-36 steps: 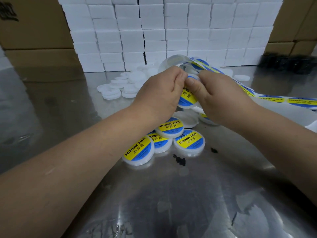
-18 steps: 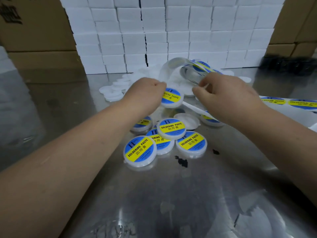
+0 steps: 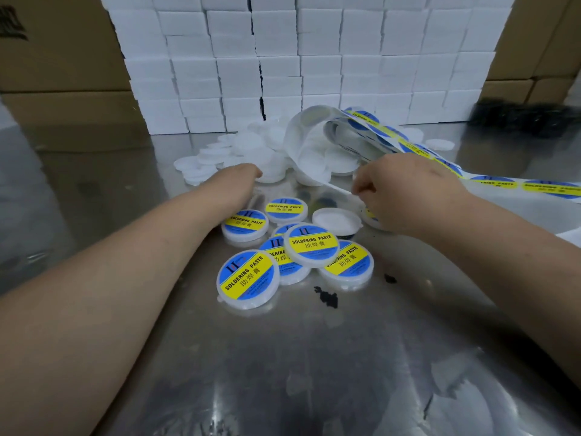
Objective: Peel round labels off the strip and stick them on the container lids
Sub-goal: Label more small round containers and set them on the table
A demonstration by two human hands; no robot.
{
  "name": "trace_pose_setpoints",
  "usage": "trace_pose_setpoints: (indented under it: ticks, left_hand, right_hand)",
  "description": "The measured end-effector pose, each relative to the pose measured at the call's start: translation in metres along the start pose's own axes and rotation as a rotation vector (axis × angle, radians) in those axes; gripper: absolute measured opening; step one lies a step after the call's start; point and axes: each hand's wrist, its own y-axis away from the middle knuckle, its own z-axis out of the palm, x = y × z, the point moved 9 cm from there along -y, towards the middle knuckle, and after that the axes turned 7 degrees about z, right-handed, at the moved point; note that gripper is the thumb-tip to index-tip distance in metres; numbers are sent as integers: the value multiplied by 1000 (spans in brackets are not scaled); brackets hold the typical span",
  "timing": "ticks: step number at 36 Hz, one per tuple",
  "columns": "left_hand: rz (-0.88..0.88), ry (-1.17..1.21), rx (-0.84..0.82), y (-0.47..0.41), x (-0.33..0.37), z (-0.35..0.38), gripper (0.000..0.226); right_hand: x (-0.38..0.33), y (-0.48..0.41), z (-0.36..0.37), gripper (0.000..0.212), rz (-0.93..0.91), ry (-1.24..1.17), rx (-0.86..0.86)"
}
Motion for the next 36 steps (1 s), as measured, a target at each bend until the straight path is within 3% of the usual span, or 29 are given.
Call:
trace_pose_setpoints:
  ticks: [3,9,13,16,21,25,29,31,36]
  left_hand:
    - [-57,105,-34,0,-6,5,39]
    - [81,-85,21,2,13,-2,48]
    - [3,66,-84,3,9,10,47]
    - [-11,65,-49,1,6,6,51]
    - [-9,-223,-61,-3,9,0,37]
    - [-1,-193,-7,-3,9,-4,16]
    - [4,-153,-21,-1,11,-5,15]
    - [17,-111,-37,-1,12,-4,13]
    - [41,-153,-64,-2,17,-3,22]
  right_hand:
    - [0,0,-2,28,12,5,17]
    - [1,1,-9,42,52,123,31]
    - [5,2,-14,39,96,129,40]
    - [6,2,-22,26,107,91,108]
    - [9,2,-33,14,122,-13,210]
    - [11,5,-32,14,128,-132,190]
    - [5,9,-33,21,65,-149,193]
    - [5,8,-32,10,56,-182,181]
    - [3,9,-32,21,34,-211,178]
